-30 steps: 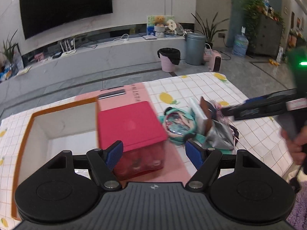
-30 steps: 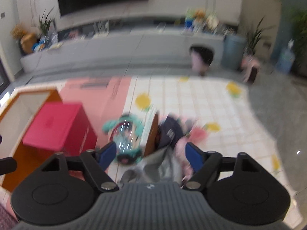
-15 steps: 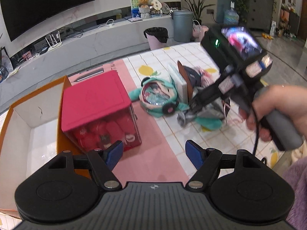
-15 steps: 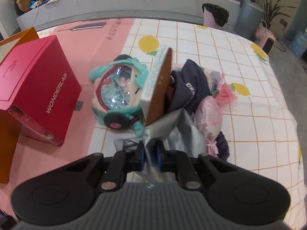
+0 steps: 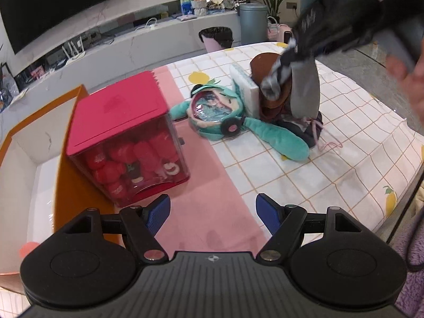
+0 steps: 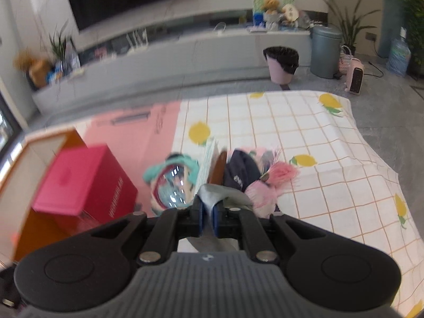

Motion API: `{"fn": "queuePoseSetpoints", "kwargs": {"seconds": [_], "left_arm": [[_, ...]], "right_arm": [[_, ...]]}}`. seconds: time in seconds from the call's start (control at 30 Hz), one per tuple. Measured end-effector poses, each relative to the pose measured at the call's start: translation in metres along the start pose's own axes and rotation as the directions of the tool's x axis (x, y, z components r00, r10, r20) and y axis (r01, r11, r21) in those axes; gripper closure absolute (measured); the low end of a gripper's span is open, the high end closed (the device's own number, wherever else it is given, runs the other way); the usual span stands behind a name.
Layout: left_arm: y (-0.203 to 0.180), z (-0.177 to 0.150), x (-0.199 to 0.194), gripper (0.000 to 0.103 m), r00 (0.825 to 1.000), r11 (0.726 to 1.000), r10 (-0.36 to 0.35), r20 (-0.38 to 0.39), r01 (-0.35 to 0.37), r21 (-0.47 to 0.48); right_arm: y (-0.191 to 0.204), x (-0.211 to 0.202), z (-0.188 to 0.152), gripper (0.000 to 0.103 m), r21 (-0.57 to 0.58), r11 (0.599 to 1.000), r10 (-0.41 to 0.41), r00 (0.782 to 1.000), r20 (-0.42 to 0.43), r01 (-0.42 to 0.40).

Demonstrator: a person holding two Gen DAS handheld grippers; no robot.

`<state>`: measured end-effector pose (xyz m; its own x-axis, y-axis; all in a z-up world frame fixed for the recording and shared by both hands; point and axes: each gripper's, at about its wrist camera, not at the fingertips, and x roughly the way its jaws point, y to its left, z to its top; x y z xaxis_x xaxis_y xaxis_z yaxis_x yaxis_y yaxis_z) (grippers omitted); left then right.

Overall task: Organize soft objects
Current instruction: 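Grasp the grey cloth with the right tool from the pile, then grasp the brown-and-white plush with the left tool while the right tool holds the grey cloth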

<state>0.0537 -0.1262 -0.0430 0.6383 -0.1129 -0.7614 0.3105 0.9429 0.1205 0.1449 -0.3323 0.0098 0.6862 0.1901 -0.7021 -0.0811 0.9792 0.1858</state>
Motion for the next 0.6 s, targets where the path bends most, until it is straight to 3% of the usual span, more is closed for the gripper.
{"fn": "queuePoseSetpoints", "kwargs": {"seconds": [0.13,0.33,0.43,0.6], "left_arm": [[-0.013,-0.004,0.006,0.016,1.000,1.000,-0.018,0.021,0.018,0.018],[-0.028,-0.002,0.015,0.016,0.996,0.997,-0.066,0.052,0.068,-0.022],[-0.035,0.005,0.021,0.016,0.994,0.995,-0.083,0.069,0.087,-0.047],[-0.055,0.027,0.038,0.016,0.991,0.993,-0.090,0.099,0.097,-0.062]], "right_arm": [[-0.007,-0.030,0.003,0.097,0.037,0.999,0.031,0.996,0.082,-0.035],[-0.027,-0.068,0.001,0.092,0.076,0.996,-0.055,0.982,0.180,0.041],[-0.045,-0.069,-0.002,0.092,0.123,0.991,-0.077,0.981,0.178,0.055],[-0.060,-0.051,-0.007,0.092,0.167,0.975,-0.166,0.980,0.112,0.147]]}}
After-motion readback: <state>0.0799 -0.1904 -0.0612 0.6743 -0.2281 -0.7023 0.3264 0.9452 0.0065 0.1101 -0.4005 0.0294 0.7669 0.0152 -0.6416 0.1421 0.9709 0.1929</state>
